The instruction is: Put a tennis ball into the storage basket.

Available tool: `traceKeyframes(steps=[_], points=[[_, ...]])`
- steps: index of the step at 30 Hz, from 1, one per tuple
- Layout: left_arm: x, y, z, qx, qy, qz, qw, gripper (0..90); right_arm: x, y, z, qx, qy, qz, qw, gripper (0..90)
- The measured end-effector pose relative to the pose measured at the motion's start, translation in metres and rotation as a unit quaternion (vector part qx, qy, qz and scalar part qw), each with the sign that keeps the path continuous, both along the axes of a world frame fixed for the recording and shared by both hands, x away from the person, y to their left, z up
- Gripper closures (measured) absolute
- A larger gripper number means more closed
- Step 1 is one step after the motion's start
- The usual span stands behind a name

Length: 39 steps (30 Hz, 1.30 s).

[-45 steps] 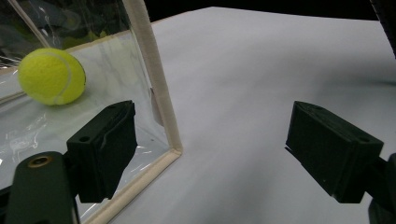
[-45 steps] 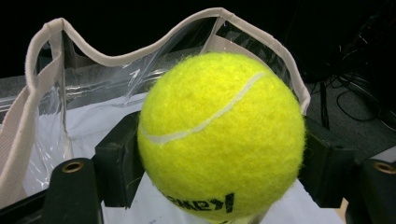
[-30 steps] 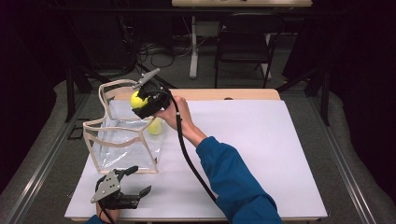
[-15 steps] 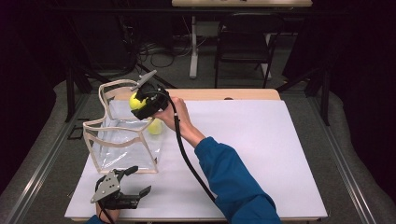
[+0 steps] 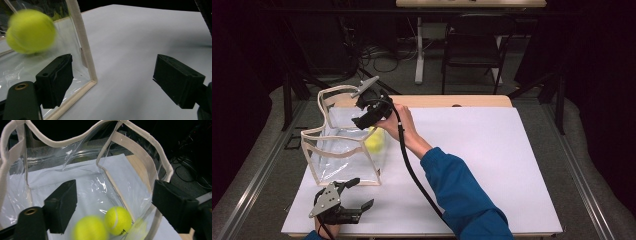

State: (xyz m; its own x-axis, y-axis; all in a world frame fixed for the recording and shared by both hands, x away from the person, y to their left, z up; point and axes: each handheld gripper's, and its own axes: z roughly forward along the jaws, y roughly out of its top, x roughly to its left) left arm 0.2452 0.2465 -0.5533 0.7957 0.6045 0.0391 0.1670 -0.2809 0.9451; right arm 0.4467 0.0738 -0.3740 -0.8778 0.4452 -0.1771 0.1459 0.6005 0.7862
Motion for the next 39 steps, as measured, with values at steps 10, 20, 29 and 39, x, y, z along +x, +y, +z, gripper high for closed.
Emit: traceKeyframes(steps=[10, 20, 29, 39], points=[[0.000, 0.000, 0.000, -0.001, 0.000, 0.001, 1.0000, 16.1, -0.003, -0.028, 0.011, 0.041, 0.020, 0.007, 0.9989, 6.2], [0.000, -0.001, 0.000, 0.001, 0.002, 0.005, 1.0000, 16.0, -0.007, -0.056, 0.009, 0.036, 0.041, 0.006, 0.9985, 3.1], [0.000, -0.001, 0.000, 0.000, 0.002, 0.008, 1.0000, 16.0, -0.011, -0.077, 0.006, 0.036, 0.048, 0.004, 0.9982, 1.6], [-0.003, 0.001, 0.000, 0.004, 0.001, 0.013, 0.9999, 16.0, -0.013, -0.093, -0.005, 0.033, 0.059, 0.004, 0.9977, 0.7]])
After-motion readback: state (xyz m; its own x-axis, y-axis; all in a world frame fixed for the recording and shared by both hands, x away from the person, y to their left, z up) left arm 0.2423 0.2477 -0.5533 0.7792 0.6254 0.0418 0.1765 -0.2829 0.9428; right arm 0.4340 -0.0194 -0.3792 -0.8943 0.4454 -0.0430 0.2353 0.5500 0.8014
